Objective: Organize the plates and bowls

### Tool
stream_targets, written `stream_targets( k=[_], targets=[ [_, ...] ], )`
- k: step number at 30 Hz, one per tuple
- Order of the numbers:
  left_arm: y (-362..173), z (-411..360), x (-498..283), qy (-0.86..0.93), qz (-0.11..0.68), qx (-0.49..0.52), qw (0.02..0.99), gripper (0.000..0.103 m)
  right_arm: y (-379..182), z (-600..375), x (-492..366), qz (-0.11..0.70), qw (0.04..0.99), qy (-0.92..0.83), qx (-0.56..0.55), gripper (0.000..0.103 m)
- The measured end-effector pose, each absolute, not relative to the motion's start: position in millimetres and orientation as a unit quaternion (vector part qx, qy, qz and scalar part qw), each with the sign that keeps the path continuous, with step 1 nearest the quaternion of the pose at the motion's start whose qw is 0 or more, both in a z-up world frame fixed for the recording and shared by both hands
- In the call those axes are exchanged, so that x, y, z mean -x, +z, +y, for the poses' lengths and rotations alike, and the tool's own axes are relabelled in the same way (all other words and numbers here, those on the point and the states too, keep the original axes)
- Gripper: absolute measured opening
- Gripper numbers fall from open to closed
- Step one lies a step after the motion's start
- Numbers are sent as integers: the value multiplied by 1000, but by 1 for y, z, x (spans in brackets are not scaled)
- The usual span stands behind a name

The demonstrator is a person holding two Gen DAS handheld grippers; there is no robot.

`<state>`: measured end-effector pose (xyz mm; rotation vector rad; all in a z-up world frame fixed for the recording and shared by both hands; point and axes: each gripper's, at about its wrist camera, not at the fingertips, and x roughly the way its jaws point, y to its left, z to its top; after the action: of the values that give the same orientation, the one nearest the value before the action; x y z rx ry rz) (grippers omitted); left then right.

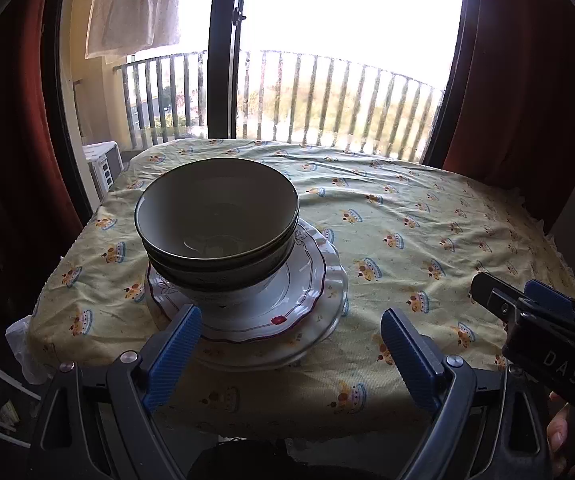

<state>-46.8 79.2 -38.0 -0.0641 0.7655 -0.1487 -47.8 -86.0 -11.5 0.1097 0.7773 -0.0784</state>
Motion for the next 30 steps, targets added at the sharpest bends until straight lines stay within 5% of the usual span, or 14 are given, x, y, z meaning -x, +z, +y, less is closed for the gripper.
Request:
stream_targets(
  k=[30],
  targets=[
    [-25, 61, 66, -65, 354, 16, 933, 95, -12, -103, 77, 371, 926, -39, -57, 80]
  ],
)
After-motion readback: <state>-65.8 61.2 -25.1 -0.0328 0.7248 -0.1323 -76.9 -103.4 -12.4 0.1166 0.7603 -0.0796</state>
